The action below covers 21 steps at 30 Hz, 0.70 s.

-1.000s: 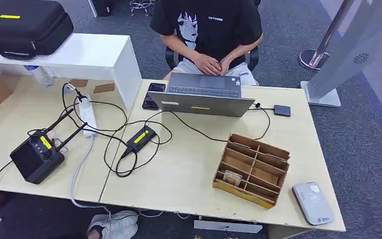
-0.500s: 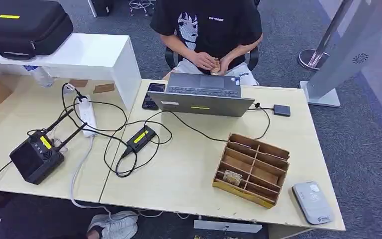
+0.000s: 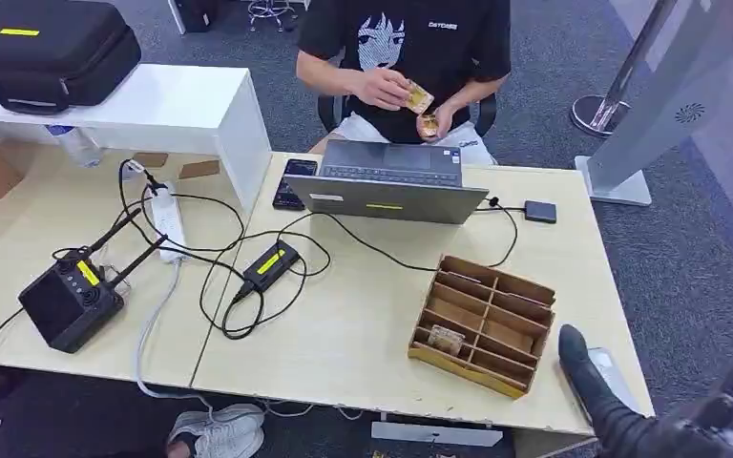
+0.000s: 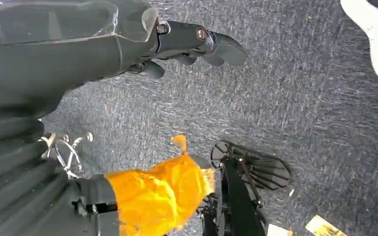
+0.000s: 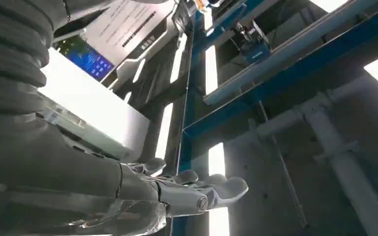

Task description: Pass the card to the sensor for recognition and then transmit it.

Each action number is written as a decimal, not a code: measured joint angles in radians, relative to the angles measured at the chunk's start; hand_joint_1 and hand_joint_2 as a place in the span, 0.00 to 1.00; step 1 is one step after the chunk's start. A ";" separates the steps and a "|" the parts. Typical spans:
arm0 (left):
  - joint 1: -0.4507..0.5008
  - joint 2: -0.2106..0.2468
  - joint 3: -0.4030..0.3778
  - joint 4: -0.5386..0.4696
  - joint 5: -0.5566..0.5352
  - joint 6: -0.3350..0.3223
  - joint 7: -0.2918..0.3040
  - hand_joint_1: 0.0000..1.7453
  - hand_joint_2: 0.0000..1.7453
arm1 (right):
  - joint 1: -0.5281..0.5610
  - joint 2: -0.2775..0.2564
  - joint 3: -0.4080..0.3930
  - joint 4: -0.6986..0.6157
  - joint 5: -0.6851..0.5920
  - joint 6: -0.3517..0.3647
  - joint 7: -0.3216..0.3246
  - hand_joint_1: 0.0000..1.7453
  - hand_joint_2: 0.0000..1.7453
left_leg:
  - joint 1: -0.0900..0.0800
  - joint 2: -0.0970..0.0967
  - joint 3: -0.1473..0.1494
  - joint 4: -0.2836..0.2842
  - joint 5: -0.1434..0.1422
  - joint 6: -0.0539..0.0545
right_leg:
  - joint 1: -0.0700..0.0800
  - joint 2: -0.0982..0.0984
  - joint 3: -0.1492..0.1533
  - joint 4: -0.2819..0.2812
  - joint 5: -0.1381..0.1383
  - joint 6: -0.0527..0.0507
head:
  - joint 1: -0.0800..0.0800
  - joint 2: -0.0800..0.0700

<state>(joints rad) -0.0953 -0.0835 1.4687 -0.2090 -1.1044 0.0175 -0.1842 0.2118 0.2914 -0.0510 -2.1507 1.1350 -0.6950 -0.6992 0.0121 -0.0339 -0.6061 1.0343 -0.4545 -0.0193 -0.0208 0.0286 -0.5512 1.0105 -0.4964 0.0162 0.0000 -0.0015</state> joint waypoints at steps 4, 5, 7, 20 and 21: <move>-0.001 0.000 -0.005 0.000 -0.009 -0.018 0.005 0.00 1.00 | -0.026 -0.001 0.067 0.066 0.105 0.000 -0.001 0.00 1.00 | 0.000 0.000 0.000 0.000 0.000 0.000 | 0.000 0.000 0.000 0.000 0.001 0.000 | 0.000 0.000; 0.000 0.000 -0.007 0.000 -0.014 -0.021 0.008 0.00 1.00 | -0.042 -0.001 0.072 0.099 0.130 0.000 0.000 0.00 1.00 | 0.000 0.000 0.000 0.000 0.000 0.000 | 0.000 0.000 0.000 0.000 0.001 0.000 | 0.000 0.000; -0.003 0.000 -0.011 0.000 -0.025 -0.024 0.014 0.00 1.00 | -0.077 -0.008 0.080 0.186 0.205 0.000 0.074 0.00 1.00 | 0.000 0.001 0.000 0.000 0.001 0.000 | 0.000 0.001 0.000 0.000 0.002 0.000 | 0.000 0.000; -0.006 0.002 -0.051 0.000 -0.068 -0.036 0.016 0.00 1.00 | -0.434 -0.213 0.287 0.677 0.253 0.000 0.567 0.00 1.00 | 0.000 0.001 -0.002 0.000 0.005 0.000 | 0.000 0.001 -0.002 0.000 0.006 0.000 | 0.000 0.000; -0.008 0.003 -0.055 0.000 -0.075 -0.041 0.016 0.00 1.00 | -0.486 -0.233 0.305 0.735 0.231 0.000 0.601 0.00 1.00 | 0.000 0.002 -0.002 0.000 0.006 0.000 | 0.000 0.002 -0.003 0.000 0.007 0.001 | -0.001 0.000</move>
<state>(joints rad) -0.1029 -0.0801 1.4141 -0.2090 -1.1792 -0.0237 -0.1682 -0.2745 0.0587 0.2541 -1.4154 1.3663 -0.6950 -0.0983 0.0121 -0.0314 -0.6080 1.0345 -0.4485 -0.0190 -0.0209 0.0310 -0.5545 1.0108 -0.4892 0.0170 -0.0008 -0.0015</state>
